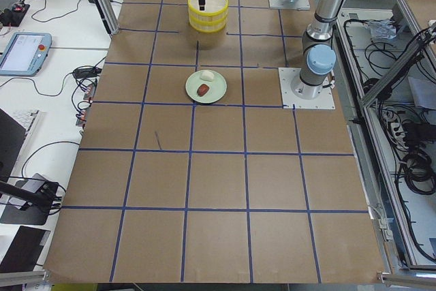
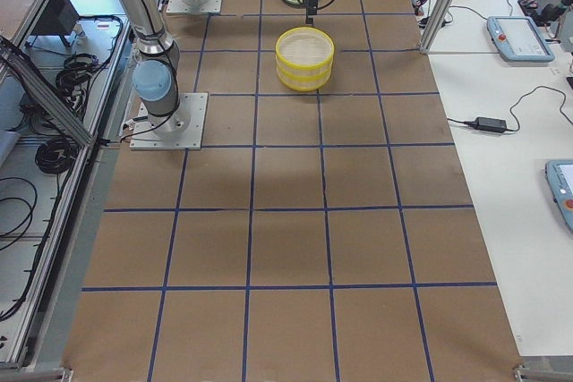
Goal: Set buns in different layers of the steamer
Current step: 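Move the right gripper to the steamer while the left moves to the plate, then grasp the top tier rim with the right gripper while the left lowers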
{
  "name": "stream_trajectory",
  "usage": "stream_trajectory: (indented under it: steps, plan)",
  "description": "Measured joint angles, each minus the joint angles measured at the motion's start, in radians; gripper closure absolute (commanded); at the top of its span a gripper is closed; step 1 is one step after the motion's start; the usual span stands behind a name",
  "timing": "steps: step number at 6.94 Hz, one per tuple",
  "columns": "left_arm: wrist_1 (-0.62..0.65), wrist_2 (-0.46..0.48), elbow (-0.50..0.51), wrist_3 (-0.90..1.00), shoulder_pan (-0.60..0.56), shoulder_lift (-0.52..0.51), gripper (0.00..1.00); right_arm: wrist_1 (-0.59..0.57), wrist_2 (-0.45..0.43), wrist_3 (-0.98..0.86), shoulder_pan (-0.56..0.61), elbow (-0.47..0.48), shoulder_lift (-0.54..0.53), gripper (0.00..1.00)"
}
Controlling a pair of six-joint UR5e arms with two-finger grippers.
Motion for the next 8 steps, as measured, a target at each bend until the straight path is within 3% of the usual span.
stream_trajectory:
  steps: [5,6,8]
  plan:
    - [-0.001,0.003,-0.015,0.026,0.031,-0.002,0.02,-0.013,0.000,-0.007,-0.001,0.049,0.008,0.00]
    - [0.012,0.001,-0.054,0.082,0.078,-0.004,0.02,-0.056,-0.002,-0.009,0.000,0.103,0.019,0.00]
    - [0.126,0.002,-0.170,0.184,0.166,-0.026,0.07,-0.257,-0.009,-0.004,0.001,0.245,0.048,0.00]
